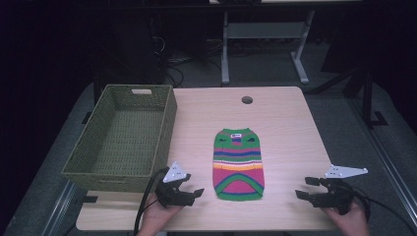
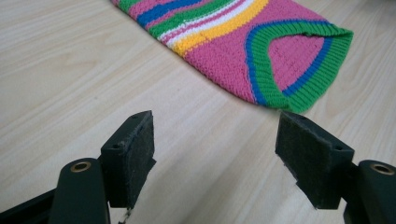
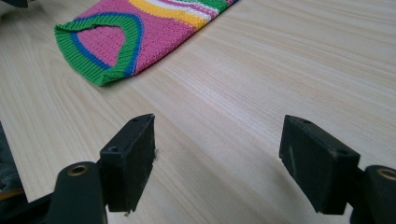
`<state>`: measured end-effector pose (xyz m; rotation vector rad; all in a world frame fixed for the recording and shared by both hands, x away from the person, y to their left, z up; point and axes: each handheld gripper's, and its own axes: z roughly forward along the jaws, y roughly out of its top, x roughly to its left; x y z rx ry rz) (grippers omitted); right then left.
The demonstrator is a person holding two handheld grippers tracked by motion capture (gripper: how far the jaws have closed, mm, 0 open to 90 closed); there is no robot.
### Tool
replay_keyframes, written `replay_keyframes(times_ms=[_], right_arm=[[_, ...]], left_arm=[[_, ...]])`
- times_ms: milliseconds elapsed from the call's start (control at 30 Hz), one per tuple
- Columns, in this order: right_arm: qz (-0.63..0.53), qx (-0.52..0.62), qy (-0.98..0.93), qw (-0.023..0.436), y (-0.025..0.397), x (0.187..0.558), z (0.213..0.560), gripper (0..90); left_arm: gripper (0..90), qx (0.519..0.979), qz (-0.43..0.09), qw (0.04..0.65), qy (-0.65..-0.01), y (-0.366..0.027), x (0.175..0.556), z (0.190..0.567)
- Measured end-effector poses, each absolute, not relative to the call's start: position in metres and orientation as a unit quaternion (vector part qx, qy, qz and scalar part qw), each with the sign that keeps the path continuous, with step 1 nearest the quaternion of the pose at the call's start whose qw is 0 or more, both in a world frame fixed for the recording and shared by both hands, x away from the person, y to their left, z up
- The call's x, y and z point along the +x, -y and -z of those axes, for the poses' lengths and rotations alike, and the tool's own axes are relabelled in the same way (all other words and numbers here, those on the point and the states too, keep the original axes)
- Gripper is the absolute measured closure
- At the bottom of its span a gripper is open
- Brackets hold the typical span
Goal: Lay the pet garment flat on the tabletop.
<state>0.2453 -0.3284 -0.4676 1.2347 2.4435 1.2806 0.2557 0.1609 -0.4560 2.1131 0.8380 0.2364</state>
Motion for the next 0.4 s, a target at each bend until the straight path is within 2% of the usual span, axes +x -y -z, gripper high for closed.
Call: replay_keyframes(times_ms=[400], right_arm=[[-0.436, 0.411, -0.797, 0.075, 0.3326, 0.2368, 0.4723, 24.7]], left_arm=[[27.0, 0.835, -0.102, 0.424, -0.336, -0.1605, 0.2558, 0.4561]])
